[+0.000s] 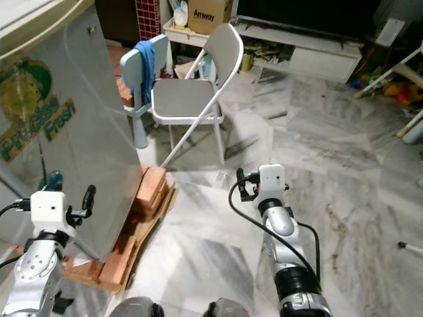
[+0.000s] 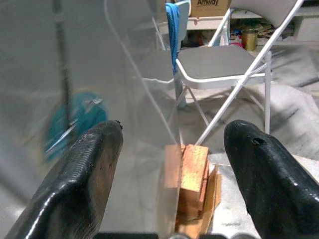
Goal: Restocking fridge
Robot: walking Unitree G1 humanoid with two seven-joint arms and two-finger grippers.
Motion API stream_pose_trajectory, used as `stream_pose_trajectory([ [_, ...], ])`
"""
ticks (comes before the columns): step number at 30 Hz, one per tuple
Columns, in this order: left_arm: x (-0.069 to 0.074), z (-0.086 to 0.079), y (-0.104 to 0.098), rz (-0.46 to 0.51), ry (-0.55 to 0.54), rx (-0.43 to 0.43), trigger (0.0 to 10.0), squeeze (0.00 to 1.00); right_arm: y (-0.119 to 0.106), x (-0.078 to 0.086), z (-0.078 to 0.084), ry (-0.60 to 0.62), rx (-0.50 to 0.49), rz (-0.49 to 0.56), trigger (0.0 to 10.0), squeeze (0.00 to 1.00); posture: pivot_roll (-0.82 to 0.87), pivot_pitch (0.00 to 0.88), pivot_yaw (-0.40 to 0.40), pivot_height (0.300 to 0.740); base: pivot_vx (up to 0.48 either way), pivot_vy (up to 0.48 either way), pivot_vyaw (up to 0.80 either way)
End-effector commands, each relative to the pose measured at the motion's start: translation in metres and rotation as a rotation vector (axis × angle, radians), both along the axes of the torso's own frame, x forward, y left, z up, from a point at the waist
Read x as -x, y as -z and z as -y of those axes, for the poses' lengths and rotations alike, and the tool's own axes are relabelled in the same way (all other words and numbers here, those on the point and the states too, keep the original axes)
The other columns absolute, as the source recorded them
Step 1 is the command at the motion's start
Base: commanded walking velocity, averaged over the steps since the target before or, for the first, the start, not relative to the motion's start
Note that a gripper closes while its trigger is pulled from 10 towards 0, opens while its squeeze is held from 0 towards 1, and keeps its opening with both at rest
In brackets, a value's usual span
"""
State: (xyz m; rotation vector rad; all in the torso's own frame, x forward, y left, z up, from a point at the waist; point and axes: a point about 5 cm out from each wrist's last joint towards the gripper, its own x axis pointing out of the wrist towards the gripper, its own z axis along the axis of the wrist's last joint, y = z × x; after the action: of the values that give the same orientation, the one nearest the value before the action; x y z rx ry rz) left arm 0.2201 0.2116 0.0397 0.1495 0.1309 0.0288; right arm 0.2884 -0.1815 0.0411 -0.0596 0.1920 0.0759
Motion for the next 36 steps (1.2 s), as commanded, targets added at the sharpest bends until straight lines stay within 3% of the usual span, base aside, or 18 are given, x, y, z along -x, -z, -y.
stream_pose_trajectory([
  [1, 0.003, -0.001, -0.001, 0.009, 0.000, -0.024, 10.0, 0.00, -0.005, -0.004, -0.006, -0.042, 0.004, 0.018, 10.0, 0.00, 0.17, 0.000, -0.051, 0.740, 0.000, 0.000, 0.00],
  [6, 0.008, 0.002, 0.001, 0.001, 0.003, -0.025, 10.0, 0.00, -0.006, -0.003, -0.013, -0.090, 0.023, 0.030, 10.0, 0.00, 0.18, 0.000, -0.053, 0.740, 0.000, 0.000, 0.64],
  [15, 0.015, 0.007, 0.002, -0.017, 0.073, -0.013, 10.0, 0.00, -0.006, -0.005, -0.011, -0.057, 0.034, 0.025, 10.0, 0.00, 0.18, 0.000, -0.046, 0.740, 0.000, 0.000, 0.80],
  [18, 0.016, 0.005, 0.003, -0.023, 0.090, -0.044, 10.0, 0.00, -0.002, -0.004, -0.010, -0.027, 0.022, 0.002, 10.0, 0.00, 0.18, 0.000, -0.047, 0.740, 0.000, 0.000, 0.16],
  [20, 0.010, 0.000, 0.002, -0.025, 0.087, -0.052, 10.0, 0.00, 0.002, -0.002, -0.010, -0.016, 0.019, -0.023, 10.0, 0.00, 0.19, 0.000, -0.053, 0.740, 0.000, 0.000, 0.00],
  [25, -0.030, -0.001, -0.016, 0.004, 0.182, -0.061, 10.0, 0.00, 0.019, 0.001, -0.001, 0.042, 0.069, -0.212, 10.0, 0.00, 0.19, 0.000, -0.068, 0.740, 0.000, 0.000, 0.00],
  [27, -0.037, 0.000, -0.019, 0.009, 0.202, -0.066, 10.0, 0.00, 0.021, 0.002, 0.002, 0.062, 0.051, -0.242, 10.0, 0.00, 0.18, 0.000, -0.068, 0.740, 0.000, 0.000, 0.00],
  [36, -0.081, -0.005, -0.036, 0.048, 0.157, -0.145, 10.0, 0.00, 0.032, 0.017, 0.008, 0.023, 0.047, -0.364, 10.0, 0.00, 0.14, 0.000, -0.059, 0.740, 0.000, 0.000, 0.00],
])
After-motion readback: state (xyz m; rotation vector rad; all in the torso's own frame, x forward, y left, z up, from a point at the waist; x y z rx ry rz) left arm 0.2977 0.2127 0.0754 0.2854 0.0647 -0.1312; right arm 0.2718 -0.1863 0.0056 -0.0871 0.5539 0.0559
